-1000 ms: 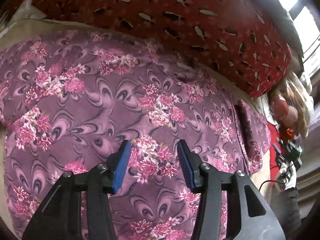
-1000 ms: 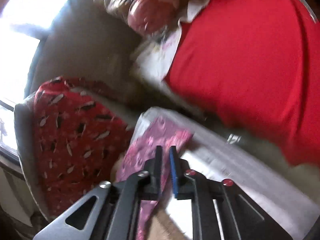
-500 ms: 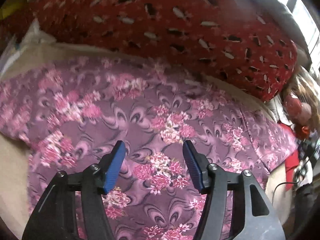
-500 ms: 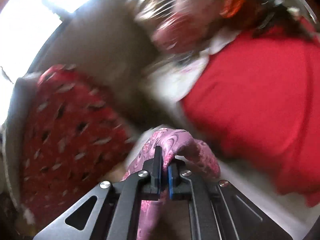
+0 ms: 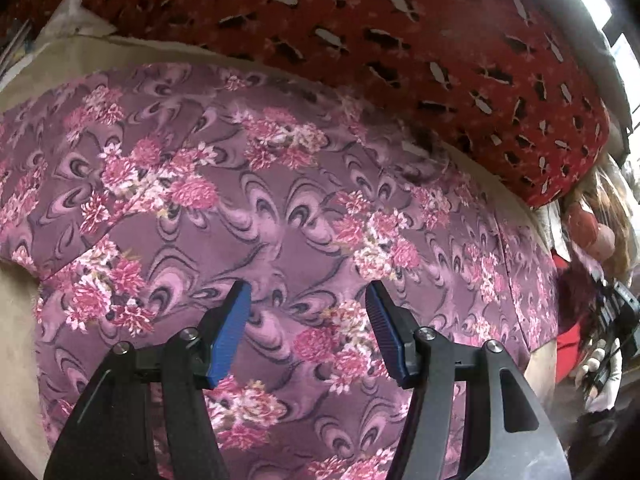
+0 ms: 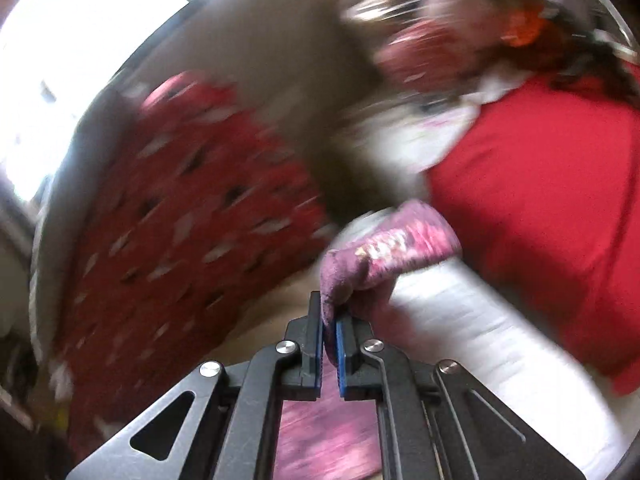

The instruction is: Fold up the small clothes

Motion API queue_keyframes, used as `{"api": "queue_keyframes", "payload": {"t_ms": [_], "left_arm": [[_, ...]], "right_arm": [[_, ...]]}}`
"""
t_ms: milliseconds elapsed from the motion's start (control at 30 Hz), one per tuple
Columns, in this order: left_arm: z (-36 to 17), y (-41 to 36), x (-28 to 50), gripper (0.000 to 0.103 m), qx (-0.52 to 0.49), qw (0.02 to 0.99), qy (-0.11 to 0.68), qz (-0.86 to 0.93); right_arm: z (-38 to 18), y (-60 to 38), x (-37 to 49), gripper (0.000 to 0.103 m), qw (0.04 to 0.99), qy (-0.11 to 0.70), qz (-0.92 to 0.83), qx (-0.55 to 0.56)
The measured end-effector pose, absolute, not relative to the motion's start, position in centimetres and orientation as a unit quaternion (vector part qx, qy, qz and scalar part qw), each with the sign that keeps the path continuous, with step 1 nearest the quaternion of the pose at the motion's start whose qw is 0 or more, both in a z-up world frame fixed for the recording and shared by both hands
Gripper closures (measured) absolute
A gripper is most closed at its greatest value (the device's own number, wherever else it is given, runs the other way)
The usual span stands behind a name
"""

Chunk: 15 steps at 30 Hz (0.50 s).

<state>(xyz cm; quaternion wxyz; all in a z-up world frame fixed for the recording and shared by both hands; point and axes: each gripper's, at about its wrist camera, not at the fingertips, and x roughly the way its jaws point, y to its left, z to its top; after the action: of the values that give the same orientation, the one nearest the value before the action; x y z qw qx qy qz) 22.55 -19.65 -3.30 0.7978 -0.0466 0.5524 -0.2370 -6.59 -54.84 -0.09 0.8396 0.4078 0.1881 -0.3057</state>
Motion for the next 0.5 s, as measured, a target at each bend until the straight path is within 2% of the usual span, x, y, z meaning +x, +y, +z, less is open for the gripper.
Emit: {"api": "queue_keyframes", "payload": {"t_ms": [333, 500], "left_arm": [[-2.8, -17.2, 23.6, 0.045, -0.068, 0.776, 0.573, -0.255], [-1.7, -14.7, 24.6, 0.045, -0.105, 0.773, 0.570, -0.258]], "right_arm": [[-1.2, -38.3, 7.2, 0.097, 0.883, 0.293, -0.132, 0.343], [-1.8, -31.9, 11.2, 0.094, 0.889, 0.315, -0.070, 0.325]]}}
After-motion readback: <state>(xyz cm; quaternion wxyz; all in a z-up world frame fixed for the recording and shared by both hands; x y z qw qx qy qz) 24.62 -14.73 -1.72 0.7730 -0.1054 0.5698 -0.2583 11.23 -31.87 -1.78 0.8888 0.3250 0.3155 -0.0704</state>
